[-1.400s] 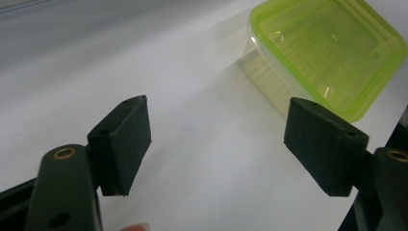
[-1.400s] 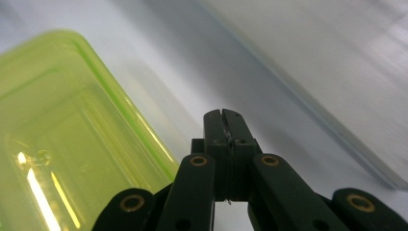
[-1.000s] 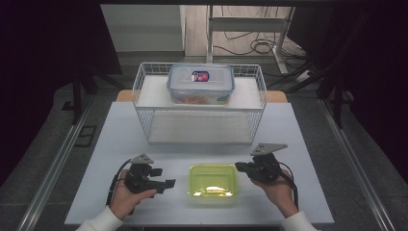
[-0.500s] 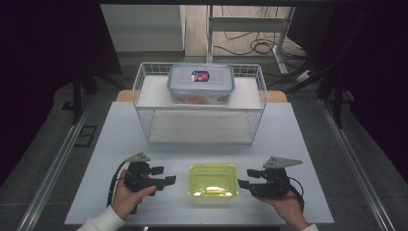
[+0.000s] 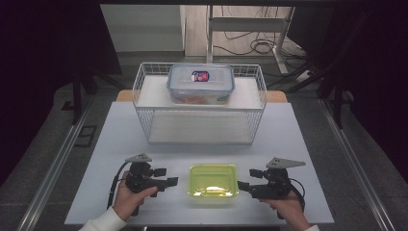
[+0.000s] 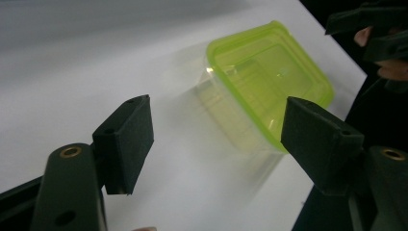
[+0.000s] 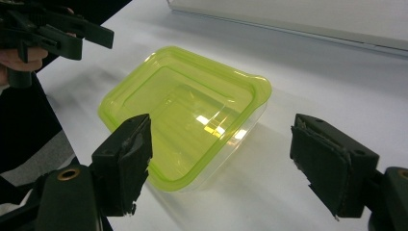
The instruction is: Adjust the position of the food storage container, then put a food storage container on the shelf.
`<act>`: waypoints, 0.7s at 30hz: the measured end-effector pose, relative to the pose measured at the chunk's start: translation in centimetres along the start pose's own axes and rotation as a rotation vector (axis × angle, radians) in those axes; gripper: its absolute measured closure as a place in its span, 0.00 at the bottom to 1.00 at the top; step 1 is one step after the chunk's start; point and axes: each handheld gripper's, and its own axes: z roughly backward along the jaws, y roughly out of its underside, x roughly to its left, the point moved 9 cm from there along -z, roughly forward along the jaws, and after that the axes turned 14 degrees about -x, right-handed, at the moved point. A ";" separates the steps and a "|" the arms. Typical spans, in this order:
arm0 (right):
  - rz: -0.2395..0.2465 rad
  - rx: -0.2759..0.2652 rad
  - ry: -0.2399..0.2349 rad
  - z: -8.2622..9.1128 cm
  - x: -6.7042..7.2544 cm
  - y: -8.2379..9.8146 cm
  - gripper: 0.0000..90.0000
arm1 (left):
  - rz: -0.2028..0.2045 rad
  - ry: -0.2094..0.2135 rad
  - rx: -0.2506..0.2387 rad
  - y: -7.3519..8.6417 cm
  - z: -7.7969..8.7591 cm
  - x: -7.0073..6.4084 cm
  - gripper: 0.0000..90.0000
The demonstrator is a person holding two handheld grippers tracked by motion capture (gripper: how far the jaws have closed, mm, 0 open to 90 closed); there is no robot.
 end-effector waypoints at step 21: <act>-0.203 0.058 0.003 -1.5 -0.6 0.9 0.44 | 0.237 0.105 0.065 1.1 -3.9 -0.1 0.45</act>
